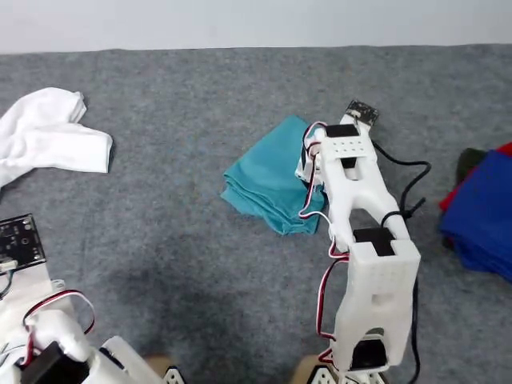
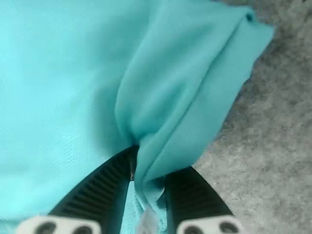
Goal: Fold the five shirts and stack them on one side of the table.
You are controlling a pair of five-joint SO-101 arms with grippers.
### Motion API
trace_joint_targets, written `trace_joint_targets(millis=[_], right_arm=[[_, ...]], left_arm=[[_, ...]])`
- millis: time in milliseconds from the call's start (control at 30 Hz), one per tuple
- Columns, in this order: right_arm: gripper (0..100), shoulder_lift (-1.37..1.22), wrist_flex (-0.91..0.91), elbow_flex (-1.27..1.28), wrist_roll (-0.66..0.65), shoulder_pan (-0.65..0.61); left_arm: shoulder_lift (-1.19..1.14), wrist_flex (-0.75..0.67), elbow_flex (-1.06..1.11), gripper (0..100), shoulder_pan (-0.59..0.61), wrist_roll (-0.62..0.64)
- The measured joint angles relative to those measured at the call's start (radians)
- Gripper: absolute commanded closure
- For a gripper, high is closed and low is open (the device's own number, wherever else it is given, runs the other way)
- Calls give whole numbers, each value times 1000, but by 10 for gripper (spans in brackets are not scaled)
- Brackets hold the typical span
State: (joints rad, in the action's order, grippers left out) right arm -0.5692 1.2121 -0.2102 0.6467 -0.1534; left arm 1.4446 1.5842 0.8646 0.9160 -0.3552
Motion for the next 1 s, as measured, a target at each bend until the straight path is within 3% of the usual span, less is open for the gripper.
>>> trace_joint_targets(millis=[300, 1000], right_arm=[[989, -2, 187, -190, -6, 17], [989, -2, 476, -614, -281, 356]], left_arm=[[0, 0, 0, 996, 0, 0], [0, 0, 0, 996, 0, 0]])
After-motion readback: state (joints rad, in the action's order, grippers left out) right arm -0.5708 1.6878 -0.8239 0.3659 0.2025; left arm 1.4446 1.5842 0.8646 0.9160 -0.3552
